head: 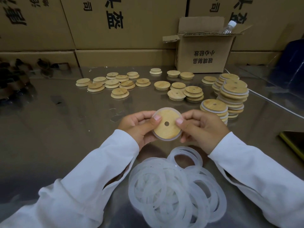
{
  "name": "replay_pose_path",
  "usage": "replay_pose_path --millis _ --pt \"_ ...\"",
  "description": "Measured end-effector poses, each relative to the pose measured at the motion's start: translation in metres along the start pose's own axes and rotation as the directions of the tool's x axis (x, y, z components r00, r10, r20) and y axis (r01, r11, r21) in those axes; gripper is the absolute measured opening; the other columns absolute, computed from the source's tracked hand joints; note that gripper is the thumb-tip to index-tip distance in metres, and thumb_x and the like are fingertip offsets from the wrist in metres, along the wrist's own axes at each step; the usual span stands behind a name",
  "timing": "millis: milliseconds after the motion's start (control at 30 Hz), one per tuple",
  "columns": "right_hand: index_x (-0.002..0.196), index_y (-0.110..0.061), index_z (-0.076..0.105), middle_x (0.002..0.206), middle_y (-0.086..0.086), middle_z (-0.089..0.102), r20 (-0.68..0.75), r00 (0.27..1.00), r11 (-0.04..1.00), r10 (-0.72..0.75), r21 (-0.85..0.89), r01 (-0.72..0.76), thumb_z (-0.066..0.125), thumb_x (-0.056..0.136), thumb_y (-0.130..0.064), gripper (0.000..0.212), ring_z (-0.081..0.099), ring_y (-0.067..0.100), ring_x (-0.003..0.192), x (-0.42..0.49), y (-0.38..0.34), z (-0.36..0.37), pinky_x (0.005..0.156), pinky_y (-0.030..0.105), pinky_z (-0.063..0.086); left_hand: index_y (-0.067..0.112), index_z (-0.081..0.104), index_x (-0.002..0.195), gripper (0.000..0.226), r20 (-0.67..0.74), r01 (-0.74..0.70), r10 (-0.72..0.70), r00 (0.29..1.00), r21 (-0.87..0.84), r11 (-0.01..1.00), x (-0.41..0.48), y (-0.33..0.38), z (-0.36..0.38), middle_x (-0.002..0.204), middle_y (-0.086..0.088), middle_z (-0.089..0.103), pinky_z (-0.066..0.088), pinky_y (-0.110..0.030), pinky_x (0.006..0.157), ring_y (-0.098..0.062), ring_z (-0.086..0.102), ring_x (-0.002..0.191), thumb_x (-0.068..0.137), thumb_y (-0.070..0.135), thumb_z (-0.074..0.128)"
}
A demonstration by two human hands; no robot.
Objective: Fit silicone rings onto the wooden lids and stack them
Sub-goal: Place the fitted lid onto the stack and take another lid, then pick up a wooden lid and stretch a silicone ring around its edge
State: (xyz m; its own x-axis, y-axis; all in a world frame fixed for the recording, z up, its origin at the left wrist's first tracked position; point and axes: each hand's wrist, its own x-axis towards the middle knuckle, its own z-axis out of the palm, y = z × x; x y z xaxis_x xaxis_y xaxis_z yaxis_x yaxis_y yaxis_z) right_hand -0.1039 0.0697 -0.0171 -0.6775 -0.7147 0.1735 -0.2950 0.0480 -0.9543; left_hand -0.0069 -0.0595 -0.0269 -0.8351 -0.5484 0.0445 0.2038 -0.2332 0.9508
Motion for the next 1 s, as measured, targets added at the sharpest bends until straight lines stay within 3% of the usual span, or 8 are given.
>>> replay_pose_path --millis 100,200,267,400,567,700,900,1000 --pt "0.078 -0.014 0.064 0.052 -0.005 0.063 -0.213 0.974 0.995 -0.082 0.028 0.090 0.061 0.083 -0.020 0.009 0.054 0.006 0.044 0.005 -0.007 -0.010 0.055 0.019 0.049 0.011 0.063 0.099 0.036 0.017 0.004 -0.003 1.000 -0.023 1.000 -0.001 0.001 0.000 0.081 -0.003 0.073 0.058 -0.027 0.063 -0.017 0.071 0.075 0.064 0.022 0.062" --pt "0.078 -0.017 0.064 0.045 -0.009 0.059 -0.537 0.842 0.991 -0.046 0.082 0.106 0.062 0.084 -0.026 0.011 0.052 0.001 0.040 0.015 -0.012 -0.036 0.053 0.017 0.049 0.015 0.062 0.097 0.036 0.014 -0.004 0.004 1.000 -0.002 1.000 0.000 0.000 -0.002 0.079 0.000 0.073 0.058 -0.026 0.062 -0.017 0.071 0.076 0.063 0.026 0.061" --pt "0.083 -0.014 0.067 0.045 -0.008 0.058 -0.636 0.770 0.993 0.046 0.110 0.032 0.064 0.082 -0.032 0.018 0.052 0.001 0.038 0.021 -0.007 -0.053 0.056 0.021 0.047 0.014 0.063 0.096 0.035 0.015 -0.002 0.001 1.000 0.009 1.000 0.000 -0.001 -0.002 0.076 0.000 0.072 0.057 -0.025 0.061 -0.017 0.071 0.074 0.064 0.027 0.061" --pt "0.079 -0.014 0.067 0.050 -0.001 0.060 -0.680 0.702 0.977 0.211 0.150 -0.149 0.068 0.078 -0.038 0.024 0.052 0.002 0.035 0.027 0.010 -0.068 0.051 0.022 0.042 0.013 0.063 0.096 0.034 0.008 -0.010 0.009 1.000 0.038 0.999 -0.001 -0.002 0.000 0.069 0.001 0.070 0.056 -0.025 0.058 -0.015 0.069 0.068 0.065 0.026 0.060" --pt "0.061 -0.008 0.062 0.036 -0.006 0.056 -0.636 0.700 0.945 0.326 0.245 -0.218 0.069 0.077 -0.037 0.034 0.045 0.002 0.027 0.034 0.020 -0.073 0.036 0.016 0.039 0.013 0.064 0.092 0.011 -0.060 -0.004 0.008 0.998 0.063 0.998 0.001 -0.001 0.002 0.063 0.001 0.068 0.057 -0.025 0.056 -0.014 0.068 0.062 0.084 0.012 0.056" --pt "0.062 -0.008 0.059 0.042 0.000 0.059 -0.622 0.691 0.929 0.368 0.274 -0.248 0.068 0.077 -0.041 0.038 0.047 0.010 0.034 0.037 0.024 -0.073 0.044 0.023 0.040 0.012 0.064 0.089 0.011 -0.120 0.004 0.008 0.993 0.097 0.995 0.008 0.002 0.003 0.061 0.002 0.067 0.057 -0.025 0.056 -0.012 0.067 0.060 0.088 0.008 0.054" --pt "0.086 -0.008 0.057 0.065 0.004 0.056 -0.686 0.683 0.962 0.252 0.102 -0.252 0.063 0.082 -0.037 0.030 0.052 0.017 0.059 0.033 0.010 -0.068 0.059 0.028 0.038 0.014 0.062 0.080 0.018 -0.280 0.115 -0.071 0.957 0.144 0.983 0.047 0.020 -0.010 0.073 -0.004 0.064 0.054 -0.029 0.062 -0.014 0.063 0.066 0.088 0.001 0.053" --pt "0.075 -0.011 0.050 0.062 0.003 0.049 -0.681 0.727 0.988 0.084 -0.039 -0.150 0.064 0.082 -0.026 0.022 0.046 0.015 0.058 0.025 -0.001 -0.058 0.055 0.025 0.036 0.010 0.063 0.082 0.018 -0.460 0.098 -0.015 0.888 0.157 0.983 0.086 0.028 -0.030 0.073 -0.003 0.064 0.052 -0.024 0.071 -0.012 0.061 0.062 0.088 -0.003 0.052"
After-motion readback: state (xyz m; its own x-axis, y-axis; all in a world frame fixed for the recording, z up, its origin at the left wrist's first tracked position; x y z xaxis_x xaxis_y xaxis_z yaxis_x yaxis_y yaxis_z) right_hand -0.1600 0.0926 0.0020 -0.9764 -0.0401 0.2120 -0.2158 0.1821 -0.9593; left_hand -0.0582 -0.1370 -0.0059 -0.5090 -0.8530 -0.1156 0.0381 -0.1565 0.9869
